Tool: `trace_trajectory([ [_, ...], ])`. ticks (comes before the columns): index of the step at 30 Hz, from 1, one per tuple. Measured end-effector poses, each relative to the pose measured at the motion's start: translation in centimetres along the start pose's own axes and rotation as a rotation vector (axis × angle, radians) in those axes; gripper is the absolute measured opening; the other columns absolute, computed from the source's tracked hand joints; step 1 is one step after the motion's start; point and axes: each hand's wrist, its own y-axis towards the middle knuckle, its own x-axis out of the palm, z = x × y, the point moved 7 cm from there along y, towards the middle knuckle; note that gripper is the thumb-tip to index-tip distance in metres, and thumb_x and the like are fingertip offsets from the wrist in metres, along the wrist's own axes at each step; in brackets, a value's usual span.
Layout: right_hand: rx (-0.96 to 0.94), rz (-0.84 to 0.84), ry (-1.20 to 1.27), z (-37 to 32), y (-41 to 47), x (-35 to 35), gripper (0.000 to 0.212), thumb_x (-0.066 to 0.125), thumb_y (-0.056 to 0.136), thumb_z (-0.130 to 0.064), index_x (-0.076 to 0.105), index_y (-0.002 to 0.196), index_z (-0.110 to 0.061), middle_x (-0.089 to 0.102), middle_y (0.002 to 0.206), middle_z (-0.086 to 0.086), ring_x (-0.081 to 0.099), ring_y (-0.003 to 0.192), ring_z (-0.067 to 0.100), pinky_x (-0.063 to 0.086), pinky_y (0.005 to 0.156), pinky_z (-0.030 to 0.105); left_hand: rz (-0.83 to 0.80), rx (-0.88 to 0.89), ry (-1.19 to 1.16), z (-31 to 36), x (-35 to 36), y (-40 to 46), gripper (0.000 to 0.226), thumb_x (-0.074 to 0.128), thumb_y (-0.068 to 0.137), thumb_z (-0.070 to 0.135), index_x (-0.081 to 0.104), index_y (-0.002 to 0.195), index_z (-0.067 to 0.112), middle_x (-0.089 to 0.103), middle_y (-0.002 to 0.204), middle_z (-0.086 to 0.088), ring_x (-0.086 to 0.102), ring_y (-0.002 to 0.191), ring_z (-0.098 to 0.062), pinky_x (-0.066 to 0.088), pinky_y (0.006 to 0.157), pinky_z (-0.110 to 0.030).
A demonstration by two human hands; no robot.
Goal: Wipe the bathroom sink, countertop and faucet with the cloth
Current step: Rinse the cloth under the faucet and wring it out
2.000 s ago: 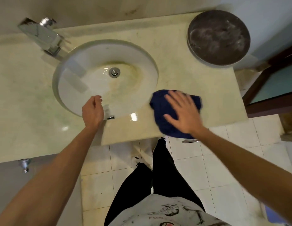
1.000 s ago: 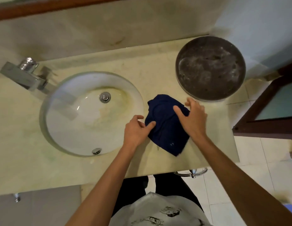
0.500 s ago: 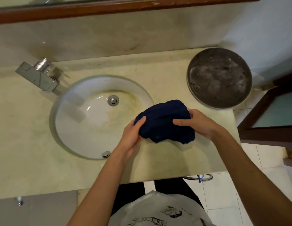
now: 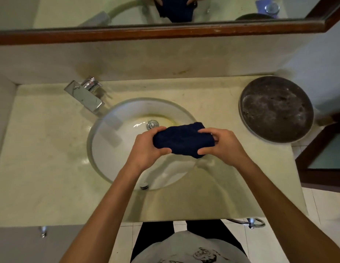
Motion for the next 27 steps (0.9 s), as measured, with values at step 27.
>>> trace_trajectory([
  [27, -0.328, -0.024, -0.179, -7.7, 7.4, 9.9, 0.054, 0.089, 0.073, -0.031, 0.067, 0.123, -0.025, 0.066, 0.101, -0.01, 0.063, 0.093, 0.01, 0.056, 0.085, 0.042, 0.065, 0.16, -0.212, -7.3, -8.3, 1.7, 0.03, 0.078, 0.074, -0.004, 0.056, 0.088, 0.011, 0.071, 0.117, 0.01, 0.069, 0.1, -0.016, 0.053, 0.08, -0.029],
])
